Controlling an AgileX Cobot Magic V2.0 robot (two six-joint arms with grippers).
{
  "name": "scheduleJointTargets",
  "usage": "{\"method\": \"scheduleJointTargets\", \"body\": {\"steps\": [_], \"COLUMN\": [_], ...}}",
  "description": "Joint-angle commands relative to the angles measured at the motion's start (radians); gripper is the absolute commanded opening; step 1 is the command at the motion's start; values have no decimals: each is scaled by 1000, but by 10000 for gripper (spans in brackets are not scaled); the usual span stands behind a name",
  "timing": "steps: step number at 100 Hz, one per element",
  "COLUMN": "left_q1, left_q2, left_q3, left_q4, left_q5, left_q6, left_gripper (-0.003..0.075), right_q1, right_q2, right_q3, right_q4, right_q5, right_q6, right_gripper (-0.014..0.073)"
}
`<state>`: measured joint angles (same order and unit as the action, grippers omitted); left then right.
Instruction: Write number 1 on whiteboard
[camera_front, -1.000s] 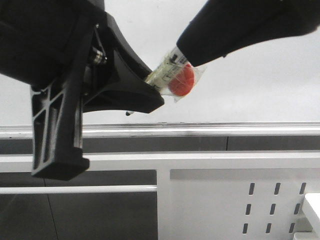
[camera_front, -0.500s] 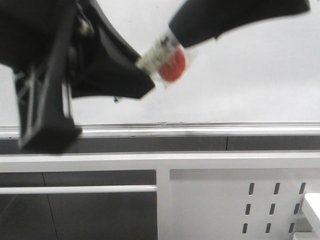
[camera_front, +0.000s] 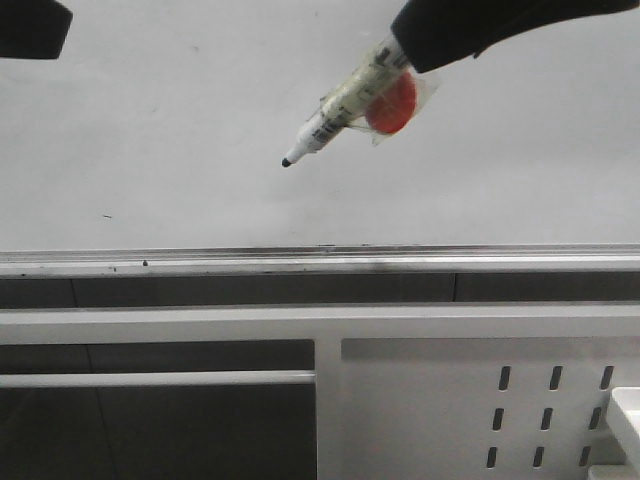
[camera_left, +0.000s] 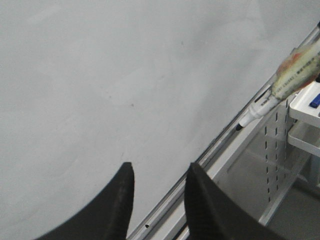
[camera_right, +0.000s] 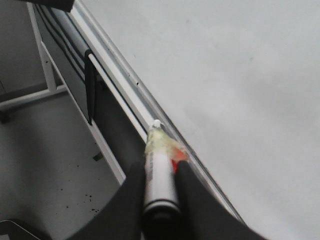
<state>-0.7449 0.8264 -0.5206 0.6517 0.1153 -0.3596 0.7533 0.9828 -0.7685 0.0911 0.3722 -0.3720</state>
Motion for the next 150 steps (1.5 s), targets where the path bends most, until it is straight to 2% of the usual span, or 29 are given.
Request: {"method": "scheduleJointTargets", "body": {"steps": [1,16,29,35,42,46,51,59,68,80,93,103,113,125,136,150], "left_q1": [3,3,10,11,11,11,11,11,11,24,145,282,421,539,592,600], "left_q2": [-30,-47,-47,-47,-47,-47,-50,-58,-68,-86,-102,-114,-114,-114,-114,-114], "left_q3": [-13,-10,-6,-3,5,12,22,38,45,45,67,108,168,243,280,281], "left_q4": [-21,-50,-110,-158,-190,-193,-193,-191,-188,-188,-190,-224,-320,-391,-398,-398], "left_q5": [-58,-61,-55,-28,5,16,29,28,22,-4,-87,-226,-404,-609,-722,-738], "left_q6": [-18,-18,-20,-23,-22,-22,-22,-22,-24,-58,-133,-137,-137,-137,-150,-150], "left_gripper": [267,286,436,468,426,357,232,-25,-20,-20,-20,-20,-20,-20,-20,-20], "right_q1": [-8,-8,-8,-8,-8,-8,-8,-8,-8,-17,-63,-79,-79,-79,-88,-117], "right_q2": [-16,-16,-16,-18,-38,-54,-71,-98,-121,-121,-121,-132,-140,-140,-120,-93], "right_q3": [-30,-30,-30,-24,-4,17,37,71,102,104,104,104,104,104,104,104], "right_q4": [-8,-8,-8,-8,-10,-10,-10,-12,-12,-12,-14,-14,-14,-24,-34,-34], "right_q5": [-78,-82,-78,-69,-103,-131,-162,-237,-323,-316,-319,-315,-312,-338,-361,-397], "right_q6": [-10,-10,-10,-10,-10,-10,-10,-10,-10,-10,-10,-10,-10,-10,-10,-10], "right_gripper": [-72,-72,-72,-72,-72,-72,-72,-71,-71,-69,-69,-69,-69,-69,-69,-69]}}
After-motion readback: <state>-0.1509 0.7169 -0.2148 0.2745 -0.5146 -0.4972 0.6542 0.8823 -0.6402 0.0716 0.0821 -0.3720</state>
